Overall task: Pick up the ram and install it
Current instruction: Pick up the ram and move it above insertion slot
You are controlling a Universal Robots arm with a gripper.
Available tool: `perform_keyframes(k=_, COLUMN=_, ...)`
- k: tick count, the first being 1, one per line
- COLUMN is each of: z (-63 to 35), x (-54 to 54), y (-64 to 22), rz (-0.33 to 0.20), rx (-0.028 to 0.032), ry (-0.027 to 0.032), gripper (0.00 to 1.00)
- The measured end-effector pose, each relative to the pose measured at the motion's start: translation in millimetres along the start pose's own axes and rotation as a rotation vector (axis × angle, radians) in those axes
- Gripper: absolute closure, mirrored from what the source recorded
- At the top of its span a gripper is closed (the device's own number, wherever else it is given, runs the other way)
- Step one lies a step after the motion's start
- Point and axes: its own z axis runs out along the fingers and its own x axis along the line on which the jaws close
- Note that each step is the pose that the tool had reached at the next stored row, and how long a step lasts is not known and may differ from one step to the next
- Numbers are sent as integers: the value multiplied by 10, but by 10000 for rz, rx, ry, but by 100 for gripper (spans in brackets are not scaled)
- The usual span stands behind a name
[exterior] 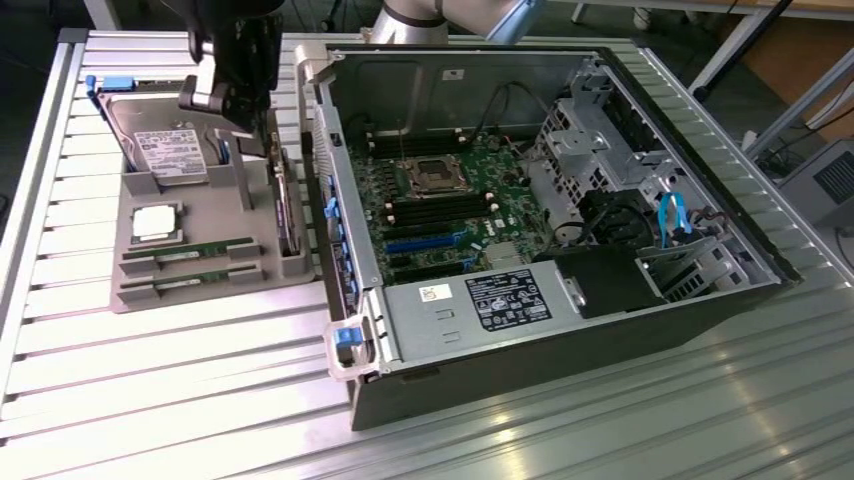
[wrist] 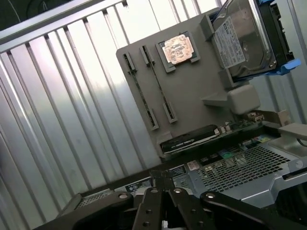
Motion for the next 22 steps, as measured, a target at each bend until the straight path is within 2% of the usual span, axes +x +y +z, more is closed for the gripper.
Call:
perform_keyframes(k=10, z=6, x=0, y=0, rz=-1407, rx=89, ry=86, gripper=90)
perform_keyframes(k=22, z=13, x=0, y=1, rz=-2854, rx=181, ry=177, gripper=90)
